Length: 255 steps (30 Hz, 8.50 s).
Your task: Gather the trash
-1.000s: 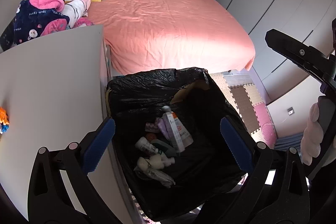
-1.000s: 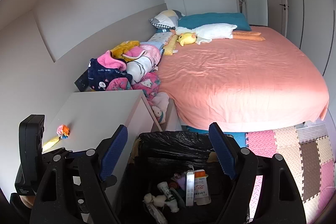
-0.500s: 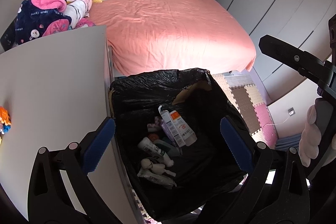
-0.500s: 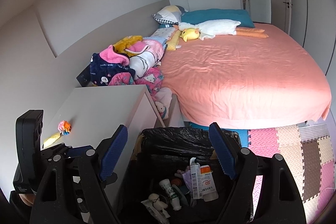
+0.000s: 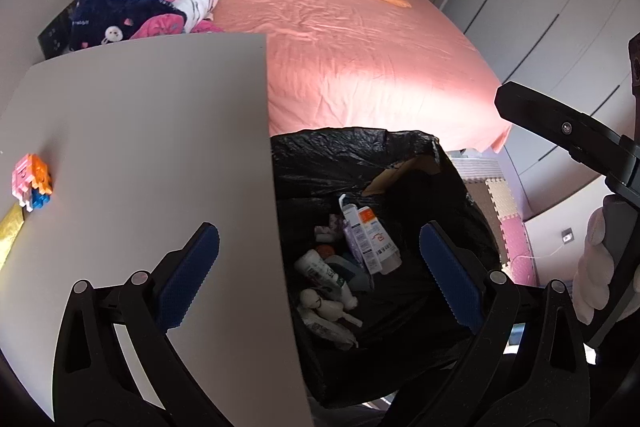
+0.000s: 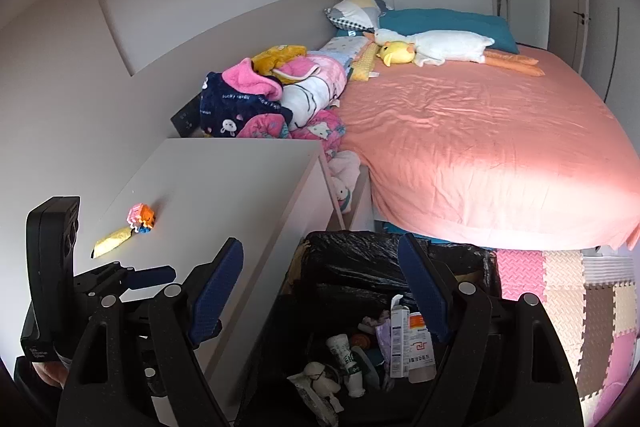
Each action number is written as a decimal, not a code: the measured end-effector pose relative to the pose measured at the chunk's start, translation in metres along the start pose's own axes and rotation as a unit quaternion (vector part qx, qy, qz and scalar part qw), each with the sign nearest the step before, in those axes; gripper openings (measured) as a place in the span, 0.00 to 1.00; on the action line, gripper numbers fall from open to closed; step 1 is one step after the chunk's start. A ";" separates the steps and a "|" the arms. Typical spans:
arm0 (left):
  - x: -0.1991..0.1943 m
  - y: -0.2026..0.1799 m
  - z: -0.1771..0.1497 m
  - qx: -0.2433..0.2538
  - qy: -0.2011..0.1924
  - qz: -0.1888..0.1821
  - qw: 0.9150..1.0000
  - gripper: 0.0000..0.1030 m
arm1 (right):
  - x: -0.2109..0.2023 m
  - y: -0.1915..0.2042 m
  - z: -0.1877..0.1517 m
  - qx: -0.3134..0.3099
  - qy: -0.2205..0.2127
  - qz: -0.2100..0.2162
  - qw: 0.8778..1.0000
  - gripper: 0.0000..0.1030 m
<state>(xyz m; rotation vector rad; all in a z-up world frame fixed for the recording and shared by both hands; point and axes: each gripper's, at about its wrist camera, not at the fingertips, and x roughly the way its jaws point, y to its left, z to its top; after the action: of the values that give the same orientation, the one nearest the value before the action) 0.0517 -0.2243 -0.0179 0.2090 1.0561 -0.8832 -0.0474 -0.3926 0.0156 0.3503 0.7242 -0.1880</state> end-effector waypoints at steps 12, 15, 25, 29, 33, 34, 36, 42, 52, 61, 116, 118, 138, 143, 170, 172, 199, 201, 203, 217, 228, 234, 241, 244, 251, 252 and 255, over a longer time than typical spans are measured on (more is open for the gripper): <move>-0.023 0.058 -0.034 -0.067 -0.004 0.048 0.997 0.94 | 0.037 0.063 -0.005 -0.049 0.038 0.048 0.997 0.78; -0.030 0.073 -0.044 -0.086 -0.006 0.059 0.995 0.94 | 0.046 0.081 -0.007 -0.063 0.048 0.059 0.995 0.78; -0.047 0.118 -0.073 -0.136 -0.012 0.099 0.986 0.94 | 0.075 0.134 -0.014 -0.108 0.079 0.093 0.987 0.78; -0.052 0.137 -0.081 -0.154 -0.014 0.112 0.982 0.94 | 0.088 0.152 -0.014 -0.127 0.087 0.106 0.982 0.78; -0.057 0.157 -0.087 -0.164 -0.019 0.126 0.978 0.94 | 0.103 0.171 -0.012 -0.144 0.096 0.115 0.978 0.78; -0.058 0.162 -0.088 -0.165 -0.020 0.131 0.977 0.94 | 0.107 0.177 -0.012 -0.150 0.097 0.115 0.977 0.78; -0.062 0.172 -0.090 -0.169 -0.021 0.139 0.976 0.94 | 0.113 0.184 -0.012 -0.160 0.101 0.117 0.975 0.78; -0.068 0.200 -0.091 -0.184 -0.023 0.148 0.971 0.94 | 0.139 0.212 -0.010 -0.186 0.115 0.125 0.968 0.78; -0.068 0.240 -0.082 -0.186 -0.010 0.158 0.970 0.94 | 0.184 0.256 -0.003 -0.230 0.129 0.137 0.955 0.78; -0.067 0.275 -0.066 -0.161 0.006 0.180 0.970 0.94 | 0.226 0.286 -0.003 -0.240 0.156 0.139 0.948 0.78; -0.066 0.296 -0.050 -0.233 -0.031 0.170 0.957 0.21 | 0.200 0.257 0.008 -0.201 0.165 0.165 0.951 0.42; -0.071 0.284 -0.049 -0.229 -0.040 0.162 0.959 0.21 | 0.191 0.249 0.010 -0.197 0.159 0.165 0.953 0.42; -0.059 0.155 -0.002 -0.165 -0.064 0.114 0.977 0.21 | 0.098 0.158 0.014 -0.163 0.108 0.144 0.970 0.42; -0.052 0.128 0.005 -0.143 -0.059 0.103 0.983 0.21 | 0.082 0.136 0.011 -0.152 0.103 0.136 0.974 0.42; -0.023 0.032 0.021 -0.052 -0.033 0.040 0.997 0.21 | 0.023 0.060 -0.003 -0.103 0.071 0.092 0.988 0.42; -0.020 0.026 0.022 -0.046 -0.030 0.036 0.998 0.21 | 0.022 0.055 -0.003 -0.099 0.069 0.087 0.989 0.42; 0.032 -0.052 0.046 0.032 0.017 -0.013 0.999 0.21 | -0.011 -0.044 -0.007 -0.018 0.040 0.023 0.999 0.42; 0.034 -0.055 0.045 0.035 0.021 -0.014 0.999 0.22 | -0.015 -0.051 -0.007 -0.010 0.035 0.018 0.999 0.42; 0.037 -0.058 0.044 0.038 0.030 -0.025 0.999 0.26 | -0.021 -0.058 -0.007 -0.001 0.028 0.015 0.999 0.42; 0.037 -0.072 0.038 0.049 0.021 -0.005 0.999 0.94 | -0.053 -0.082 -0.012 0.023 -0.022 -0.025 0.999 0.85; 0.035 -0.070 0.039 0.049 0.016 -0.005 0.999 0.94 | -0.056 -0.080 -0.013 0.021 -0.022 -0.023 0.999 0.85; 0.036 -0.070 0.039 0.050 0.019 -0.004 0.999 0.94 | -0.052 -0.075 -0.013 0.021 -0.017 -0.020 0.999 0.85; 0.036 -0.069 0.040 0.054 0.021 -0.005 0.998 0.94 | -0.051 -0.072 -0.012 0.019 -0.016 -0.019 1.000 0.85; 0.037 -0.068 0.039 0.055 0.022 -0.005 0.998 0.94 | -0.051 -0.072 -0.013 0.019 -0.016 -0.019 1.000 0.85; 0.039 -0.066 0.040 0.053 0.026 -0.004 0.998 0.94 | -0.048 -0.071 -0.014 0.018 -0.013 -0.017 1.000 0.85; 0.039 -0.066 0.040 0.053 0.025 -0.003 0.998 0.94 | -0.048 -0.071 -0.014 0.018 -0.013 -0.017 1.000 0.85; 0.039 -0.066 0.041 0.054 0.025 -0.004 0.998 0.94 | -0.048 -0.071 -0.014 0.018 -0.013 -0.017 1.000 0.85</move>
<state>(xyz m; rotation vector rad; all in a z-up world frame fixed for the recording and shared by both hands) 0.0397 -0.3102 -0.0127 0.3186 1.0568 -0.9473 -0.1121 -0.4509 0.0208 0.3694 0.7013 -0.2380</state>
